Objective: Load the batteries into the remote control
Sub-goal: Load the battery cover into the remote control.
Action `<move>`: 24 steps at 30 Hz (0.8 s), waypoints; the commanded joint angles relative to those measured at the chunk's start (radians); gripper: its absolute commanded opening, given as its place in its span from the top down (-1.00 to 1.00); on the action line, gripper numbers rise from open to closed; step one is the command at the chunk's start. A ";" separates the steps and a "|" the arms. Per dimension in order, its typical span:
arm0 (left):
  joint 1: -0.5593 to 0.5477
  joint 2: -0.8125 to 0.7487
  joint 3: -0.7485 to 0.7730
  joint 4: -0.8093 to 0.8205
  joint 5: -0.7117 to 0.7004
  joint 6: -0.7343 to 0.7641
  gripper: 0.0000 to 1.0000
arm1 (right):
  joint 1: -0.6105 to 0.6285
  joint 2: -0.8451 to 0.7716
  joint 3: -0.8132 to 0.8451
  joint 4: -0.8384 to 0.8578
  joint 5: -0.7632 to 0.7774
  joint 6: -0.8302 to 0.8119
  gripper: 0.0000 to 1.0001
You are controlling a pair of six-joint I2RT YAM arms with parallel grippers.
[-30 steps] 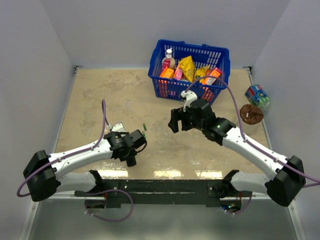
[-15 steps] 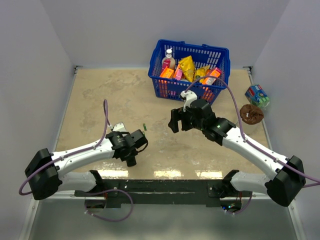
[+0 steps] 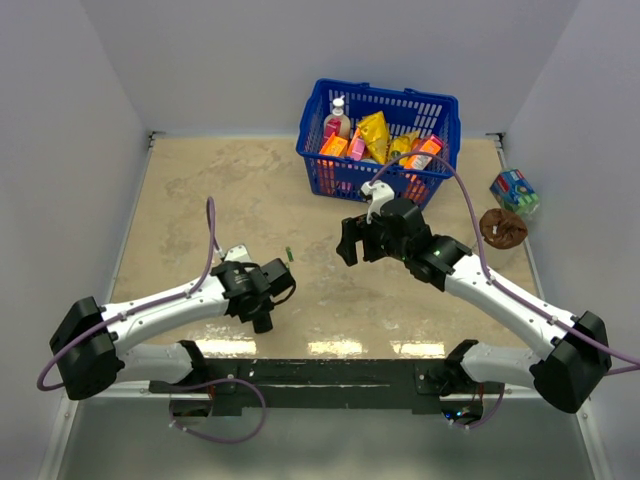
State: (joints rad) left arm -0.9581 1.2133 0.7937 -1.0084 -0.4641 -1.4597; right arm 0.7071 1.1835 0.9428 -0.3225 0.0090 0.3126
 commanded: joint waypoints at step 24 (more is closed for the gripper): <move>-0.007 0.022 -0.017 0.021 -0.001 -0.021 1.00 | 0.015 -0.019 0.010 0.028 0.000 -0.021 -0.70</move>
State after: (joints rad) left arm -0.9581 1.2335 0.7860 -1.0069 -0.4526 -1.4593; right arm 0.7181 1.1835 0.9428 -0.3225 0.0090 0.3092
